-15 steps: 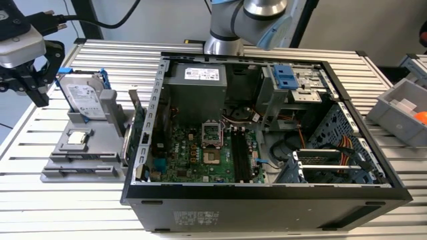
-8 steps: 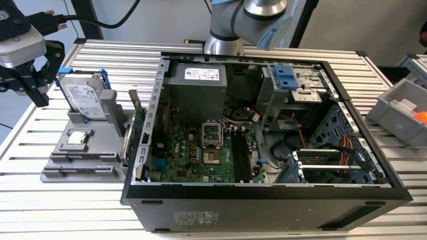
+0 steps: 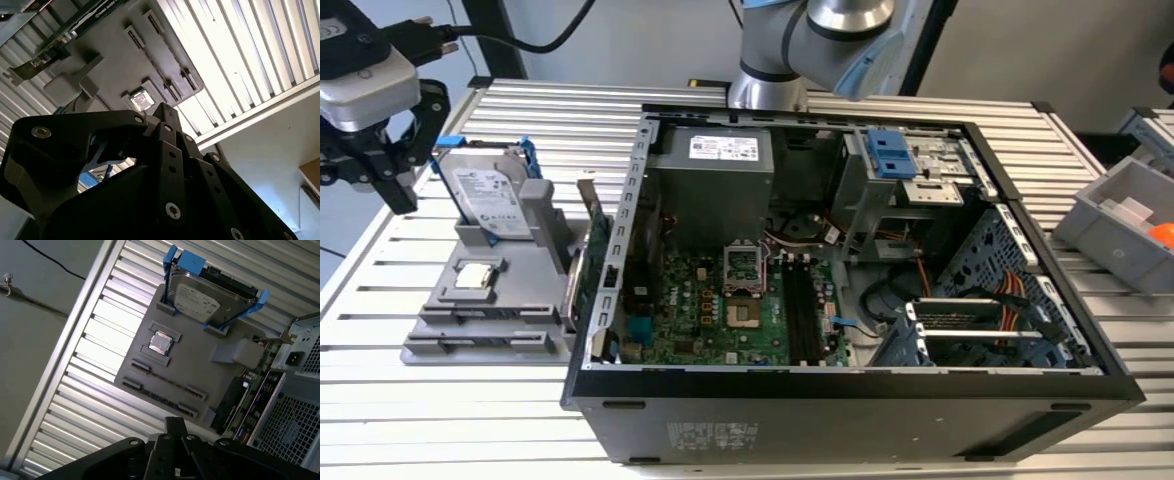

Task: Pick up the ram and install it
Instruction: 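Pick up the ram and move it above insertion slot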

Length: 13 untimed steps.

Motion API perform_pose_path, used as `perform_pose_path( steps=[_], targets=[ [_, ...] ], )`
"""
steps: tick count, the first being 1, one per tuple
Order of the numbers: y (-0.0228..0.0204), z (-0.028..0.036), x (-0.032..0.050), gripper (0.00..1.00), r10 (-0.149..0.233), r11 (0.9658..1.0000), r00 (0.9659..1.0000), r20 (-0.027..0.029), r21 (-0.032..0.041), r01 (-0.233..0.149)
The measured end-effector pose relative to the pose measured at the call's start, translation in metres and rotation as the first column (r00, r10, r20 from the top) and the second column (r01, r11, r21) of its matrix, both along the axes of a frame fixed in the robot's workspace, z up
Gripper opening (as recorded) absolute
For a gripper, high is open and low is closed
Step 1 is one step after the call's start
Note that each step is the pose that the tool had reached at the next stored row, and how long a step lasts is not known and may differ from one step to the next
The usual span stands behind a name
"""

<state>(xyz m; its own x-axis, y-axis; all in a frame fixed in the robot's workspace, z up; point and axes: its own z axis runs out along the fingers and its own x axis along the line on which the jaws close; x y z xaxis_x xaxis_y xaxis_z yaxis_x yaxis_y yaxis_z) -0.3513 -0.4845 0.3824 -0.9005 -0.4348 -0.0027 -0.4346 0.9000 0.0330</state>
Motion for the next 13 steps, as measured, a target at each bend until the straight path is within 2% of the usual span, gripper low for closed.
perform_pose_path(
  steps=[3,6,9,13],
  targets=[
    [0.0000,0.0000,0.0000,0.00,0.050,0.9987,0.9987,-0.0001,-0.0005,-0.050],
    [0.0000,0.0000,0.0000,0.00,0.095,0.9955,0.9955,-0.0002,-0.0023,-0.095],
    [0.0000,0.0000,0.0000,0.00,0.136,0.9908,0.9908,-0.0003,-0.0037,-0.136],
    [0.0000,0.0000,0.0000,0.00,0.191,0.9816,0.9816,-0.0007,-0.0057,-0.191]
  ],
)
